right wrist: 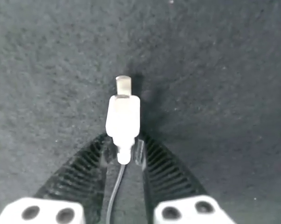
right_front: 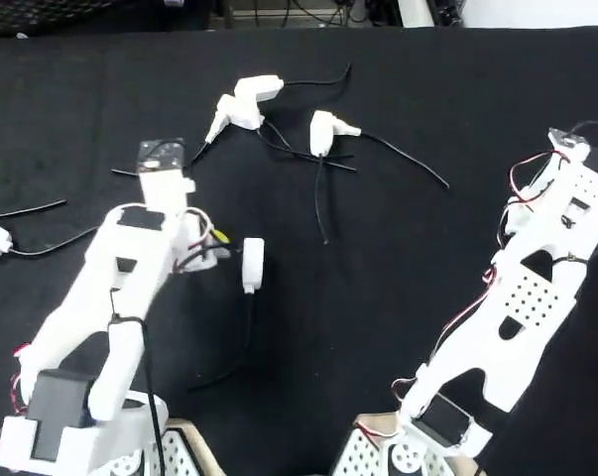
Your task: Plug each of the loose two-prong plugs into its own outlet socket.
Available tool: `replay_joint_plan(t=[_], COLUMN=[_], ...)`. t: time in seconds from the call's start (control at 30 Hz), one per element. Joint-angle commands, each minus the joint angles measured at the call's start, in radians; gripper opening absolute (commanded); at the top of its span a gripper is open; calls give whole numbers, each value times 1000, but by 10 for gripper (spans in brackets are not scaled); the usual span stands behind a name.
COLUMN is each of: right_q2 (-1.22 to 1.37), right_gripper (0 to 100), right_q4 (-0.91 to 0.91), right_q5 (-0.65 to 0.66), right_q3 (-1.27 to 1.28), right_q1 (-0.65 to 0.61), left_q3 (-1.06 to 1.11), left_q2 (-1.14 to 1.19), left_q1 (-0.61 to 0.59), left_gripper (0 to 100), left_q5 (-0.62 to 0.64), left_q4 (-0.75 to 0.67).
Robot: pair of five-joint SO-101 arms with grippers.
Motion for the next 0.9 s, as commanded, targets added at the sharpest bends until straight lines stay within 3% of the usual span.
replay_joint_plan(t=[0.0,0.17,0.4,0.5,0.7,0.87], right_q2=[12,12,30,62,117,139], right_gripper=[12,12,12,12,12,12], right_q4=[15,15,15,14,-9,-15], right_q5=[-9,-9,-9,-8,-5,-6], right_q3=[47,47,42,38,36,36], right_q1=[-43,-44,-43,-43,-43,-44], left_q3=[-1,-18,-36,-35,19,-61], left_q2=[0,-11,-117,-169,-60,115], left_q1=[-76,-97,166,211,220,142], left_gripper=[286,286,286,287,289,289], left_q5=[-15,-15,20,21,11,-23], left_q4=[-11,-11,34,28,-101,-69])
